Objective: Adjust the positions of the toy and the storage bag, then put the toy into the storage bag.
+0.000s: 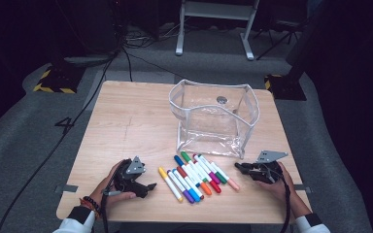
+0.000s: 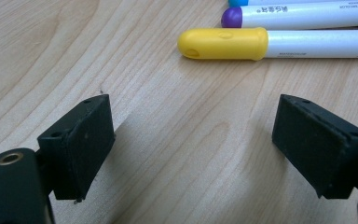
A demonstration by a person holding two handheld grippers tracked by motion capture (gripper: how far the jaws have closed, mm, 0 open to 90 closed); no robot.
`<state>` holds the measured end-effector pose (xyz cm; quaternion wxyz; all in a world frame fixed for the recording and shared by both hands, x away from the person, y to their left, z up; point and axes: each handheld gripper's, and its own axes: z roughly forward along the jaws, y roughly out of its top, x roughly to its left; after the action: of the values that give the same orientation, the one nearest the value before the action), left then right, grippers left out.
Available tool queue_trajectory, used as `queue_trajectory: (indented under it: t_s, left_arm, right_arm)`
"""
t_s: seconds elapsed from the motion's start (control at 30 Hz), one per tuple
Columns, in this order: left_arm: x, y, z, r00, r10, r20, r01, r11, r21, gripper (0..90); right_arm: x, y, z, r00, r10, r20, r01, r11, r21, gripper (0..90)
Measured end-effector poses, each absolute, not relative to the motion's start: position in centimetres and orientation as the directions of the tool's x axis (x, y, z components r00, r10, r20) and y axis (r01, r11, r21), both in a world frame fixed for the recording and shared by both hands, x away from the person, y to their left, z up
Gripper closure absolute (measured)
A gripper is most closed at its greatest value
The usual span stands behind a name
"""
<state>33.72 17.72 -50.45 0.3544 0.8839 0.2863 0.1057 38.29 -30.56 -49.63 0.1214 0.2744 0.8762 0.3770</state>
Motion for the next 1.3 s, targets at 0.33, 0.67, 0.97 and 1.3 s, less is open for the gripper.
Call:
queue_trajectory:
  t_s: [0.33, 0.67, 0.97, 1.3]
  left_arm:
    - [33.7, 17.8, -50.4, 0.816, 0.578, -0.016, 0.429, -0.586, 0.687, 13.2]
    - [33.7, 17.8, -50.4, 0.817, 0.576, -0.017, 0.428, -0.587, 0.687, 13.2]
    - [33.7, 17.8, -50.4, 0.817, 0.576, -0.016, 0.428, -0.587, 0.687, 13.2]
    - [33.6, 17.8, -50.4, 0.813, 0.582, -0.015, 0.431, -0.585, 0.687, 13.2]
  right_arm:
    - [38.3, -31.8, -49.4, -0.8, 0.6, 0.024, 0.412, 0.519, 0.749, 74.9]
    - [38.3, -33.4, -47.6, -0.768, 0.64, -0.002, 0.384, 0.463, 0.799, 74.9]
    - [37.9, -34.8, -44.2, -0.744, 0.667, -0.031, 0.32, 0.396, 0.86, 74.9]
    - [38.4, -35.5, -39.8, -0.727, 0.68, -0.097, 0.235, 0.379, 0.895, 74.9]
